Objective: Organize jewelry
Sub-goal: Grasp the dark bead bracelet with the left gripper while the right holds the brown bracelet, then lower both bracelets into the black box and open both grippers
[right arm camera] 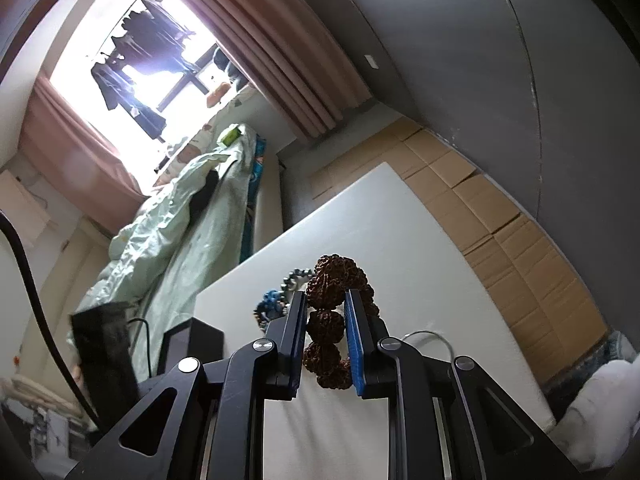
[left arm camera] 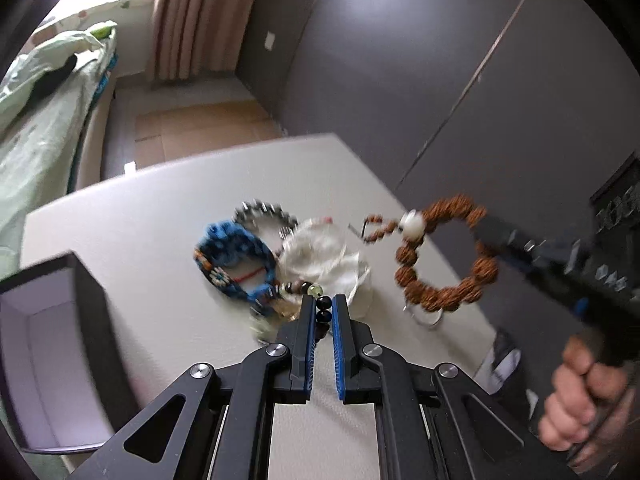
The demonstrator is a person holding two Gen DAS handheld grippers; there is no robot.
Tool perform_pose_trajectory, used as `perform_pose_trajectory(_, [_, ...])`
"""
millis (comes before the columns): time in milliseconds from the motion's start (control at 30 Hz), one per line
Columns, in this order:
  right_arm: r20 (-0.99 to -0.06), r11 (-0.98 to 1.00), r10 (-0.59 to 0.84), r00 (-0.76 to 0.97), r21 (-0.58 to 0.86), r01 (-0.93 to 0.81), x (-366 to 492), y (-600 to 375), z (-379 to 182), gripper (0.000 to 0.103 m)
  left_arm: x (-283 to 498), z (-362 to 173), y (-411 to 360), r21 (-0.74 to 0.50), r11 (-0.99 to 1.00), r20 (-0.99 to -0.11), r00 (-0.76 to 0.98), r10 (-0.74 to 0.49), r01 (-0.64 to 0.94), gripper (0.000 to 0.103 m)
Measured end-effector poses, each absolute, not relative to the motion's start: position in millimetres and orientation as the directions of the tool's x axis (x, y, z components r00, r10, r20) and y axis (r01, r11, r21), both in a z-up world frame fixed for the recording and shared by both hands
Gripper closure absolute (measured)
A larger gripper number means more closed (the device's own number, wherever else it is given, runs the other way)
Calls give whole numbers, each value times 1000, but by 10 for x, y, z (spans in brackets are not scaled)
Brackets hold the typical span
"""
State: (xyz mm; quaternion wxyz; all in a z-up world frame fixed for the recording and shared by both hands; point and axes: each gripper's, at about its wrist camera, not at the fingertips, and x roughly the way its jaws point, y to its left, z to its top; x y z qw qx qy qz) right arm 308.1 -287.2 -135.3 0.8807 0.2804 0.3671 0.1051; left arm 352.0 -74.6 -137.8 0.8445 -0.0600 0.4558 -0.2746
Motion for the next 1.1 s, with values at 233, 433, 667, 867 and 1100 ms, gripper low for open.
perform_pose_trajectory(233, [-538, 812, 414, 734, 583, -31, 3052, -2728, -1224, 83, 3443, -1079, -364, -411, 827, -655, 507, -561, 384, 95])
perform_pose_trajectory(433, [-476, 796, 447, 757, 598, -94, 3025, -2595, -1075, 83, 3359, -873, 51, -427, 834, -597, 584, -550, 349, 95])
perform_pose_trajectory(667, [-425, 784, 487, 763, 598, -167, 3007, -2361, -928, 83, 3303, -857, 513, -447, 849, -579, 632, -515, 282, 95])
perform_pose_trajectory(867, [-425, 789, 506, 750, 579, -204, 3032, -2144, -868, 83, 3255, -947, 818, -460, 859, -596, 639, -485, 223, 95])
perform_pose_trajectory(1100, [-434, 790, 538, 723, 560, -251, 3068, -1874, -823, 83, 3314, -1009, 1129, -527, 842, -608, 642, -467, 114, 29])
